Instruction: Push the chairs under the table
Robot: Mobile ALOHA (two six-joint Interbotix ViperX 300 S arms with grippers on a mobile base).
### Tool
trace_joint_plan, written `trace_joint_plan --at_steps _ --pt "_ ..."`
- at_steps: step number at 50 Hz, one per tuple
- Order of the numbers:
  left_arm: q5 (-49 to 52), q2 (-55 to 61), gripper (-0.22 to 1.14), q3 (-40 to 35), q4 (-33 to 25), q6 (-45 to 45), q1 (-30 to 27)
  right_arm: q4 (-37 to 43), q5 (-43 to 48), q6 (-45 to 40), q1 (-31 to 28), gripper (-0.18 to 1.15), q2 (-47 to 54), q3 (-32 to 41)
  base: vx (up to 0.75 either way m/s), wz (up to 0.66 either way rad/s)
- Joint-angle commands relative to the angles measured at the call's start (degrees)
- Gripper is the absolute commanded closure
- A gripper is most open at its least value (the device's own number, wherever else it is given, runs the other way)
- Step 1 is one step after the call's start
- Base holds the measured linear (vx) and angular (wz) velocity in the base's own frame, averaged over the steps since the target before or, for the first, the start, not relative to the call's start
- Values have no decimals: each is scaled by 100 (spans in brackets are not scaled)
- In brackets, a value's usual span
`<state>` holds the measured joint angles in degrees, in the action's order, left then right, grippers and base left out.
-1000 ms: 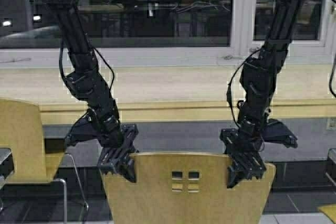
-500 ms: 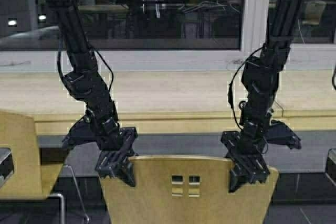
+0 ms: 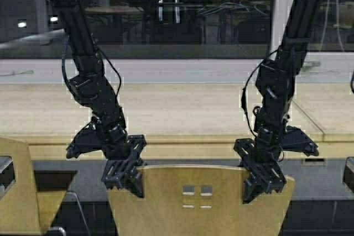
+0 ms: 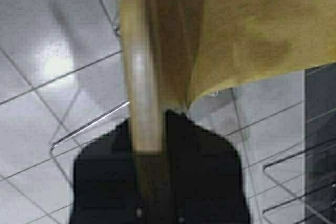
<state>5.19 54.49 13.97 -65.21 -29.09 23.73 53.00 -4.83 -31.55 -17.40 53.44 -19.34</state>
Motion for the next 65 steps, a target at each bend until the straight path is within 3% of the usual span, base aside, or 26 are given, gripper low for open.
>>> trace_joint_plan --at_steps 1,54,60,65 --pt "-105 -510 89 132 79 422 44 -158 44 1028 -44 93 -316 -9 29 6" --pt "-308 -861 86 949 105 694 237 -272 211 1468 -114 93 -606 -765 21 1" --pt "-325 -861 73 923 105 703 237 -369 246 1485 -114 85 -580 -712 3 0" --pt "-387 -861 46 879 97 703 237 -404 114 1485 -114 58 -580 -536 0 0"
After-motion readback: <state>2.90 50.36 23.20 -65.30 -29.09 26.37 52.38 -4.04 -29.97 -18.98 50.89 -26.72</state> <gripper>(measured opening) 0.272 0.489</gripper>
